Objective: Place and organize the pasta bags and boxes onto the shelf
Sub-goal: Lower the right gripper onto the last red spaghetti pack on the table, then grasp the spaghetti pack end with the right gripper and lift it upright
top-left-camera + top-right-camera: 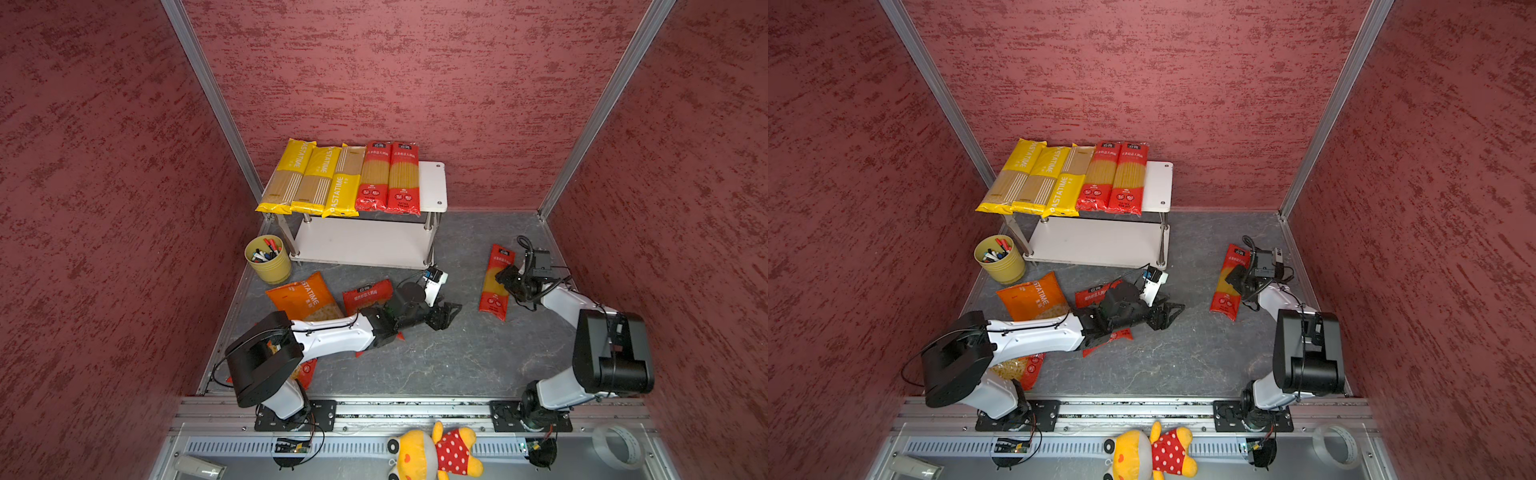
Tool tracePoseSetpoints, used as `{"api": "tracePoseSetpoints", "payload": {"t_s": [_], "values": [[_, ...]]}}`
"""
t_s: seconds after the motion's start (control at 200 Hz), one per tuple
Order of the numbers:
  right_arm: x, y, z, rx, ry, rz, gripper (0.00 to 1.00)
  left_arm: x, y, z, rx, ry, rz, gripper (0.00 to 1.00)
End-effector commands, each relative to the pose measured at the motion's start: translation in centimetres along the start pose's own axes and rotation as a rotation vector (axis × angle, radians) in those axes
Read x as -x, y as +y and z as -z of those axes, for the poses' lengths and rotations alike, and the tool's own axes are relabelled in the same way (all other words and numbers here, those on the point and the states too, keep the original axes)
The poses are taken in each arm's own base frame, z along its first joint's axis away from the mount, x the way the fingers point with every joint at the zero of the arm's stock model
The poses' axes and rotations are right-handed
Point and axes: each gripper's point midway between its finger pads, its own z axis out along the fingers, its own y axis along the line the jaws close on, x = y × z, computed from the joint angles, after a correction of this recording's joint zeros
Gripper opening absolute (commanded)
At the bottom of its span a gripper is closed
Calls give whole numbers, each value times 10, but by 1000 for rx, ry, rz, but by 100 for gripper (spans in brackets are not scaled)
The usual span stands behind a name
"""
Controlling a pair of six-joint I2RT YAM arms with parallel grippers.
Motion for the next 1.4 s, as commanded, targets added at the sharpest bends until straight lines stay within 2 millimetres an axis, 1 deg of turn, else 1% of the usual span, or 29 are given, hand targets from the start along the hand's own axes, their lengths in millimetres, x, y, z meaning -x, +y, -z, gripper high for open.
{"api": "tracePoseSetpoints", "payload": {"t_s": [0.0,0.085,0.271,0.411,0.481,0.576,0.711,0.837,0.932,1.037,1.132,1.207,1.242,1.252,1.262,1.398], "values": [[10,-10,-2,46,14,-76,62,6,-3,-1,-11,-9,16,68],[13,-13,-7,58,13,-81,62,4,-2,-1,-10,-5,20,68],[17,-13,-24,71,26,-81,59,2,-1,0,-6,1,21,68],[17,-10,-40,89,52,-99,55,2,-1,0,-6,-1,22,68],[14,-6,-47,102,66,-97,51,2,-1,0,-7,-2,23,68],[9,1,-54,111,86,-81,40,2,-1,0,-6,-2,26,68],[11,10,-52,138,67,-75,22,2,-1,0,-5,0,29,68],[17,27,-41,191,33,-53,11,3,-1,0,-7,-2,36,68],[22,41,-28,225,4,-25,10,3,-1,-1,-9,0,42,68],[29,53,-9,250,-49,23,6,6,-1,0,-12,-3,46,68],[36,65,12,277,-115,80,3,9,2,2,-9,-10,60,68],[38,79,30,310,-158,133,1,13,6,5,-11,-12,84,68],[37,83,34,316,-164,150,0,15,7,7,-13,-14,94,68],[39,88,42,331,-184,160,0,16,8,7,-12,-16,97,68],[40,91,46,337,-193,168,0,17,9,8,-11,-17,100,68],[45,115,82,410,-270,223,0,28,8,15,-23,-30,127,68]]}}
